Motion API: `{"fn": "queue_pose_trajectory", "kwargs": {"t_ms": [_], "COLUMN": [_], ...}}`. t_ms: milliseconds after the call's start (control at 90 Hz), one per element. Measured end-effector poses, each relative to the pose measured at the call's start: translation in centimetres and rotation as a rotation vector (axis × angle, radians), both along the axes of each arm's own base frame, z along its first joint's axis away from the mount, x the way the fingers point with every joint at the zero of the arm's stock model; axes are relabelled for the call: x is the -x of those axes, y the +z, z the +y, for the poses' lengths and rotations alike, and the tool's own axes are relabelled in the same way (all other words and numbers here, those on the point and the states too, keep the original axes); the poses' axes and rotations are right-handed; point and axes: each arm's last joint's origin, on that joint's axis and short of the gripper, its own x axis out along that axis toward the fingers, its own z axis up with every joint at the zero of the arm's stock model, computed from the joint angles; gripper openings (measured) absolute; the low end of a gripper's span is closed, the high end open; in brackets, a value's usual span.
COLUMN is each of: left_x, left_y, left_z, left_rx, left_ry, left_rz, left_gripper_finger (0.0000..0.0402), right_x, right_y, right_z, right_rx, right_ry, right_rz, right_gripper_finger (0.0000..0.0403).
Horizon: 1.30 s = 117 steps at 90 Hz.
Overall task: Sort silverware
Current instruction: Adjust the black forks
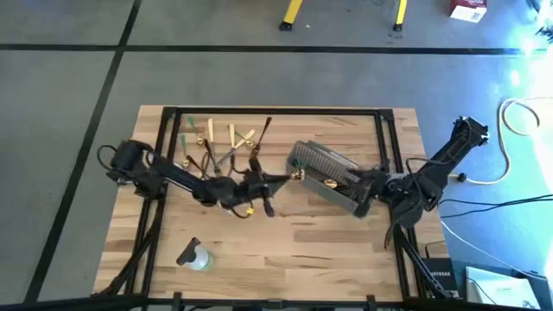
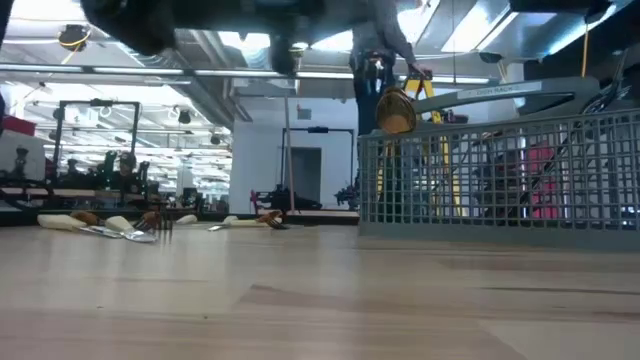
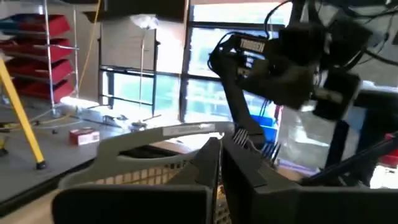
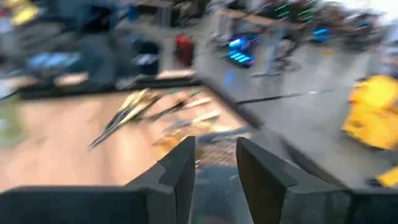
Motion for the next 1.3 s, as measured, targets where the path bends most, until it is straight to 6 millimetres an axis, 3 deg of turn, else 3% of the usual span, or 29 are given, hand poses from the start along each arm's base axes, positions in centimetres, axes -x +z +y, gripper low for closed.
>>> {"fn": "queue_pose_trajectory", "kwargs": {"t_ms": [111,244,444,611,856,1044,1300], "left_x": [1.3,2.0,2.8,3.1,3.4,3.6,3.6], "left_y": [-0.4,-1.3,-2.1,-2.1,-2.1,-2.1,-2.1], "left_z": [0.0,-0.6,-1.6,-2.5,-3.9,-4.3,-4.4], "left_rx": [0.015,-0.003,-0.019,-0.070,-0.103,-0.123,-0.133], "left_ry": [-0.019,-0.040,-0.080,-0.130,-0.198,-0.208,-0.213], "left_rz": [0.009,0.050,0.064,0.072,0.074,0.082,0.087], "left_gripper_finger": [0.0000,0.0000,0.0000,0.0000,0.0000,0.0000,0.0000], "right_x": [-0.3,-0.4,-0.4,-0.7,0.2,0.7,2.1], "right_y": [1.0,3.5,6.5,6.3,2.0,1.6,0.5], "right_z": [0.6,0.9,2.1,3.1,1.2,0.7,-0.4], "right_rx": [-0.072,-0.317,-0.601,-0.673,-0.986,-1.198,-1.237], "right_ry": [0.122,0.203,0.532,0.707,0.218,-0.003,-0.210], "right_rz": [0.003,-0.080,-0.060,0.024,0.350,0.327,0.442], "right_gripper_finger": [0.0101,0.0101,0.0101,0.0101,0.0088,0.0088,0.0088]}}
